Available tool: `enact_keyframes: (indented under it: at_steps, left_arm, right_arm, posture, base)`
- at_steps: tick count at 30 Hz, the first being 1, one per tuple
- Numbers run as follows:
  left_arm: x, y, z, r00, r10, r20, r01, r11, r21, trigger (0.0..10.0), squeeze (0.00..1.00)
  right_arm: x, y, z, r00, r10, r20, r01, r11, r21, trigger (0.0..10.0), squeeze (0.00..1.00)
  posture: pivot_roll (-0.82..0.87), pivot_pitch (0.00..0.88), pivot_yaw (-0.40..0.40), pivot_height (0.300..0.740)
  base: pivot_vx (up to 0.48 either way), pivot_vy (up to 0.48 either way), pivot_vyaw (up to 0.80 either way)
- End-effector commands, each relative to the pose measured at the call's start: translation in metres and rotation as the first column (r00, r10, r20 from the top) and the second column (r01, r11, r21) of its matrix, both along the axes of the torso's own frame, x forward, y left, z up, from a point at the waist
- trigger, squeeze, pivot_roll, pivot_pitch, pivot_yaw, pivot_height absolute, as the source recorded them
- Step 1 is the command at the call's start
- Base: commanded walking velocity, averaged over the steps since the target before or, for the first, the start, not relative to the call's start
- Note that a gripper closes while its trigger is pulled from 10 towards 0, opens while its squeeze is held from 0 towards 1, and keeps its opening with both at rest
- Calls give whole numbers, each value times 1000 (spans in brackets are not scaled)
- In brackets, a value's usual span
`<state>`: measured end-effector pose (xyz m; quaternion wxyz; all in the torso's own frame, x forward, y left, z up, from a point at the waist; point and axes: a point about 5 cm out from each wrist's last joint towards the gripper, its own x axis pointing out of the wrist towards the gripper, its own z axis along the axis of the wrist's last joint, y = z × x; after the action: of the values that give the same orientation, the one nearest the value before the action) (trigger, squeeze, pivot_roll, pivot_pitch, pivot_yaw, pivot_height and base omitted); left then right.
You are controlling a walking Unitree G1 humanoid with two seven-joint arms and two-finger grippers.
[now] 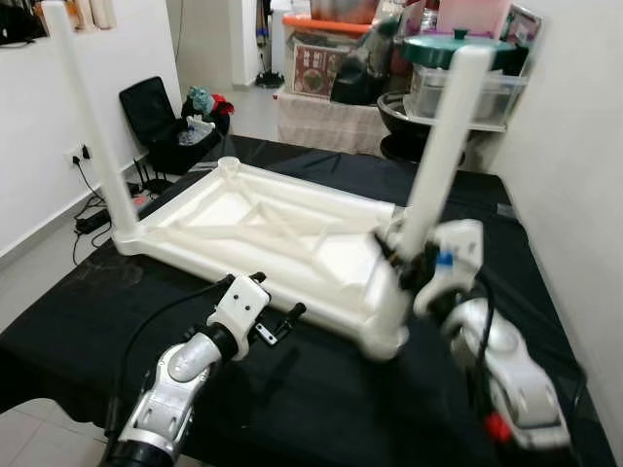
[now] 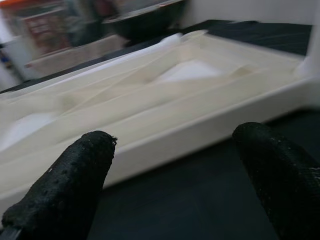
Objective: Building children table
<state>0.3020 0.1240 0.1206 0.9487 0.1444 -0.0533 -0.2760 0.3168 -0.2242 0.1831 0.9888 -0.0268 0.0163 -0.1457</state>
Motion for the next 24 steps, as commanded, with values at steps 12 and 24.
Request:
enact_keyframes:
  at_steps: [12, 24]
  left_arm:
    - [-1, -4, -2, 1000, 0, -7, 0, 1000, -6, 10000, 0]
    - [1, 0, -3, 1000, -1, -13, 1, 1000, -4, 10000, 0]
  right_arm:
    - [-5, 1, -31, 990, -61, -127, 61, 998, -3, 0, 0]
    - [0, 20, -6, 992, 121, 24, -123, 988, 98, 10000, 1000]
  posture:
    - [48, 0, -93, 740]
    - [33, 0, -86, 740]
  base:
    - [0, 0, 0]
    - [0, 0, 0]
